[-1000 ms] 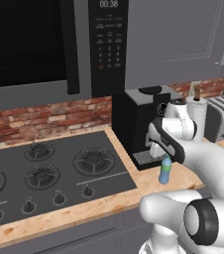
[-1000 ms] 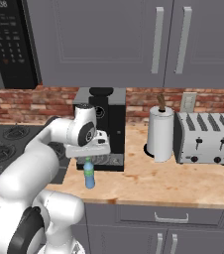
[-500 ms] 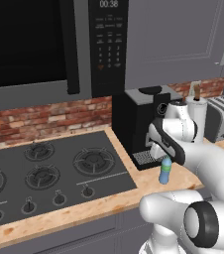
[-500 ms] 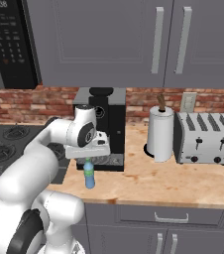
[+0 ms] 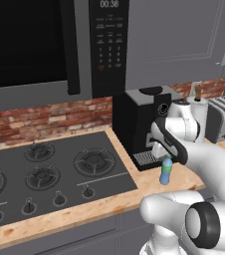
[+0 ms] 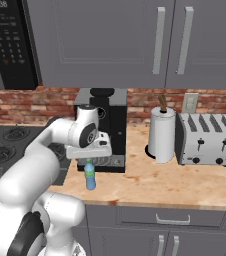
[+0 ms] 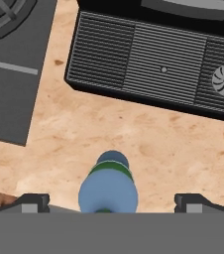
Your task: Place the drinks on the dining counter in a tight cluster.
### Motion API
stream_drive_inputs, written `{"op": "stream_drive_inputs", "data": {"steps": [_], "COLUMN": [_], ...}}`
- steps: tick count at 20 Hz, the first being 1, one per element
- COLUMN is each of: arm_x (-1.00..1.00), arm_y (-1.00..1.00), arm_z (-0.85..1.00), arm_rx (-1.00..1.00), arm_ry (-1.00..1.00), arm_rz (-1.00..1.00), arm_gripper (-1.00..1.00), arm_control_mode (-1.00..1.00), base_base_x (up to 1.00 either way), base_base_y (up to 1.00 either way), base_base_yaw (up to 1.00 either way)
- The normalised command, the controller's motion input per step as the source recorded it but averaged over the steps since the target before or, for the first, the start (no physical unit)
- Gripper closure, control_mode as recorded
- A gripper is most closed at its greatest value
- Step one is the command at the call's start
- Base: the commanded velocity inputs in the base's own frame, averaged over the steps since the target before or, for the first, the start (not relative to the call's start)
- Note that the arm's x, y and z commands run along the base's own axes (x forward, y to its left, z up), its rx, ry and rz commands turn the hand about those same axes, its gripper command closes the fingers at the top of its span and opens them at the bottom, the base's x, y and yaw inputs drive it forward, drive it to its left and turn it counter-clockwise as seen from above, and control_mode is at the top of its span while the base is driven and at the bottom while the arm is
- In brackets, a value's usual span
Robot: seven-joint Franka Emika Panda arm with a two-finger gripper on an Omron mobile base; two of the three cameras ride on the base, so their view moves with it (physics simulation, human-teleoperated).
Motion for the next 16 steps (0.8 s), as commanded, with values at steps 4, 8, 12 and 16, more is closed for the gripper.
{"op": "stream_drive_inputs", "data": {"steps": [4, 8, 12, 16], "arm_x": [0.00, 0.00, -0.09, -0.02], "arm_y": [-0.04, -0.03, 0.00, 0.00], "arm_z": [0.07, 0.00, -0.04, -0.08], "arm_rx": [0.03, 0.01, 0.00, 0.00], "arm_ry": [0.00, 0.00, 0.00, 0.00], "arm_rz": [0.00, 0.00, 0.00, 0.00], "arm_gripper": [-1.00, -1.00, -1.00, -1.00], "arm_control_mode": [-1.00, -1.00, -1.00, -1.00], "base_base_x": [0.00, 0.00, 0.00, 0.00], "base_base_y": [0.00, 0.00, 0.00, 0.00], "base_base_yaw": [0.00, 0.00, 0.00, 0.00]}}
